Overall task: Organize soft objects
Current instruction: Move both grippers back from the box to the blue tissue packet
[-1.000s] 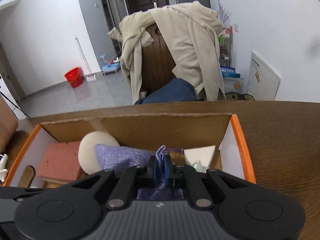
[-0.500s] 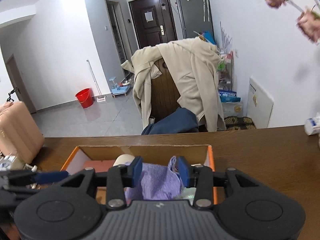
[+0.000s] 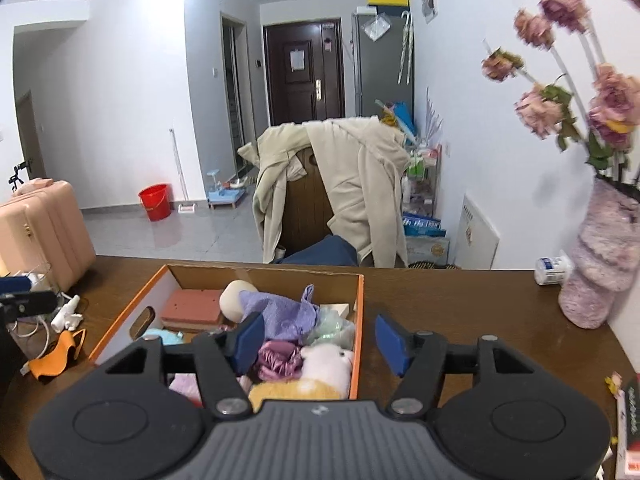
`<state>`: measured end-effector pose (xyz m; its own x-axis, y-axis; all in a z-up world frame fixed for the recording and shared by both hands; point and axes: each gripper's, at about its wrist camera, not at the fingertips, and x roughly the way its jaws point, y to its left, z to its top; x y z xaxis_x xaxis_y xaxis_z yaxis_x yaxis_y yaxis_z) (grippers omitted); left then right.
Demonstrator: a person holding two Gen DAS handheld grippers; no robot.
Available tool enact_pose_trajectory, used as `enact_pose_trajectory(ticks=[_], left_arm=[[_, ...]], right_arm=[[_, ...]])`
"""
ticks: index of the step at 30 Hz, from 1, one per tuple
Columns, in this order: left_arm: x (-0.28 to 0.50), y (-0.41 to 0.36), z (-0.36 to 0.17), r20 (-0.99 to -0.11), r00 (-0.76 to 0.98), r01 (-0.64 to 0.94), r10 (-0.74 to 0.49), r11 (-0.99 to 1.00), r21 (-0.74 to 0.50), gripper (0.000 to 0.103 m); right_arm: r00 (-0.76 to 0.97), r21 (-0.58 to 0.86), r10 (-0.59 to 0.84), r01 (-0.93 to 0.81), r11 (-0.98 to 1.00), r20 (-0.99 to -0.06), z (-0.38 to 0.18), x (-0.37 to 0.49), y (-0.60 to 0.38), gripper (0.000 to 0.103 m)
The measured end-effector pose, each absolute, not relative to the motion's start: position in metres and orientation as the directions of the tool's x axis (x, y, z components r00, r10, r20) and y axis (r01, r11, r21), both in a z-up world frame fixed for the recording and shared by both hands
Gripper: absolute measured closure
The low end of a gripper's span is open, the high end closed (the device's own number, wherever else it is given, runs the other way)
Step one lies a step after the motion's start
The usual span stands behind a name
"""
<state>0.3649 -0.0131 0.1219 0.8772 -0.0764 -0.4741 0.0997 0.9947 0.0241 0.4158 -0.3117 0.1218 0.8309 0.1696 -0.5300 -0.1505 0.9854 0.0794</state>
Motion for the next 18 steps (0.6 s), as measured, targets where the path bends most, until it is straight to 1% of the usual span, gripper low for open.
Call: enact_pose_trajectory(ticks=[2, 6, 8, 10, 13, 16, 18], left_arm=[[0.326, -0.006, 0.113, -0.429, 0.901, 0.087, -0.069, 0.996, 0.024, 0.009], [0.249, 0.012, 0.093, -0.4, 0.909, 0.116, -0.116, 0.993, -0.024, 0.006], [0.212, 0.019, 0.084, -0.362, 0.926, 0.103, -0.106, 0.994, -0.029, 0.001], [0.18, 0.027, 0.073, -0.343, 0.935, 0.077, -0.091, 0.996, -0.052, 0.0], [0.146, 0.036, 0.052, -0.37, 0.926, 0.049, -0.076, 0.995, -0.083, 0.0], [0.127, 0.037, 0.032, -0.42, 0.907, 0.021, -0.036, 0.999, -0.041, 0.0], [0.124, 0.039, 0.025, -0.439, 0.898, 0.011, -0.027, 0.999, -0.038, 0.0]], right_arm=[[0.85, 0.08, 0.2, -0.185, 0.98, -0.487, 0.118, 0.379, -0.31, 0.032], [0.879, 0.047, 0.237, -0.24, 0.97, -0.414, 0.1, 0.304, -0.3, 0.024], [0.885, 0.03, 0.252, -0.261, 0.965, -0.391, 0.089, 0.266, -0.296, 0.019], [0.883, 0.038, 0.272, -0.28, 0.959, -0.382, 0.077, 0.235, -0.291, 0.016], [0.869, 0.1, 0.309, -0.294, 0.951, -0.386, 0.052, 0.193, -0.284, 0.014], [0.862, 0.162, 0.307, -0.263, 0.951, -0.403, 0.019, 0.153, -0.273, 0.014], [0.851, 0.143, 0.316, -0.281, 0.949, -0.42, 0.003, 0.131, -0.261, 0.014]])
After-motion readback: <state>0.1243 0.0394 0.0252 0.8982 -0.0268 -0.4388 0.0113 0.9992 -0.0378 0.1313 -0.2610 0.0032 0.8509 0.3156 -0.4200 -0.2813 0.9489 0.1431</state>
